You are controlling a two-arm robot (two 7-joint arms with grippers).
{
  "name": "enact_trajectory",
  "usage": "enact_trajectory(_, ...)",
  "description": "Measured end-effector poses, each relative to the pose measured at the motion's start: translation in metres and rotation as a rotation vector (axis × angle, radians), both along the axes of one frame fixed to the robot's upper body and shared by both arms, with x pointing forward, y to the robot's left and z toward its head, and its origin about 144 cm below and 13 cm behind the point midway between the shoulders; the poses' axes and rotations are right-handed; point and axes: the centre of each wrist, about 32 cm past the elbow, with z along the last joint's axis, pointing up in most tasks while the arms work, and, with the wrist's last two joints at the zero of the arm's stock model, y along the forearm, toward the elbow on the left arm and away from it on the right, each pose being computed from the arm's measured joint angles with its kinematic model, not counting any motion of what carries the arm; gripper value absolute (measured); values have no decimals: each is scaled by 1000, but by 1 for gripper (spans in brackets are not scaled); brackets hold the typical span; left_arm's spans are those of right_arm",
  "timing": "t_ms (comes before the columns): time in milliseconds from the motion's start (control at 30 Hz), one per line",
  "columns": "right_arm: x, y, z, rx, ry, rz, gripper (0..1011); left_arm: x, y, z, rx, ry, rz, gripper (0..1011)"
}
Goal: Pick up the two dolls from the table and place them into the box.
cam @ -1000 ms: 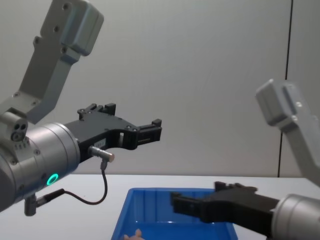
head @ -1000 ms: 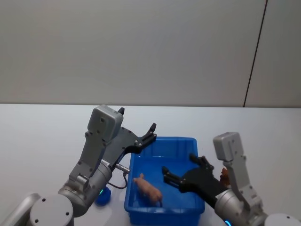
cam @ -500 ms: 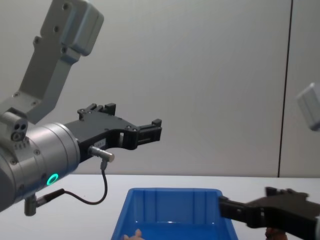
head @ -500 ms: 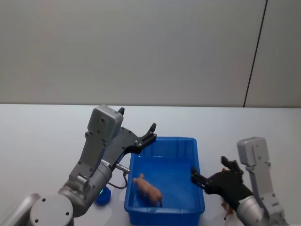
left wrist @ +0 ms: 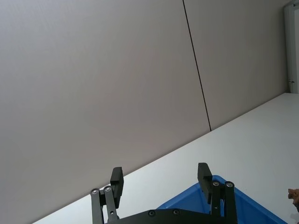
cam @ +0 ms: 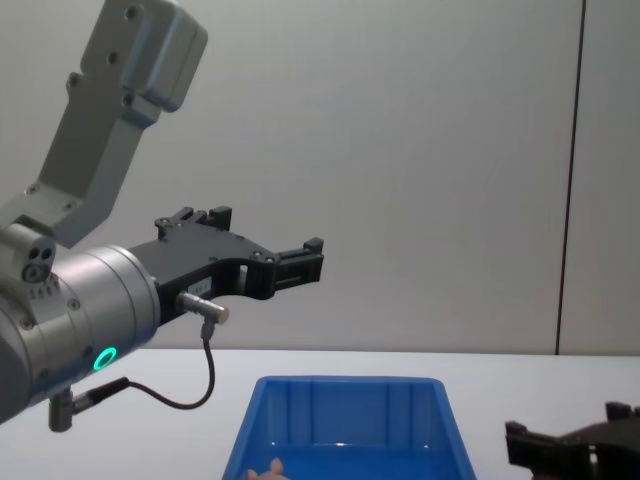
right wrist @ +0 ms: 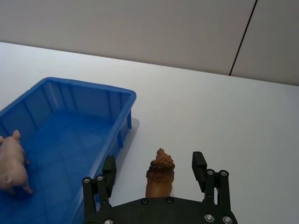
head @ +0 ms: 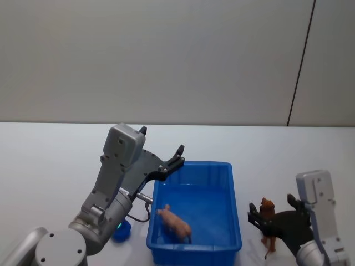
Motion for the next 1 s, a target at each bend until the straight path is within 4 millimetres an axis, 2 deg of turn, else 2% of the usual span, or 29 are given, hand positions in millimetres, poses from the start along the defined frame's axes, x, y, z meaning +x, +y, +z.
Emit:
enact_trajectory(733,2,3,-24,-7,111,-59,1001,0,0,0,0,0,0,1001)
enact_trajectory(967,5,5,-32,-2,144,-65,879,0,0,0,0,0,0,1001)
enact_trajectory(1000,6,5,-33,0,150,-66,822,0,0,0,0,0,0,1001)
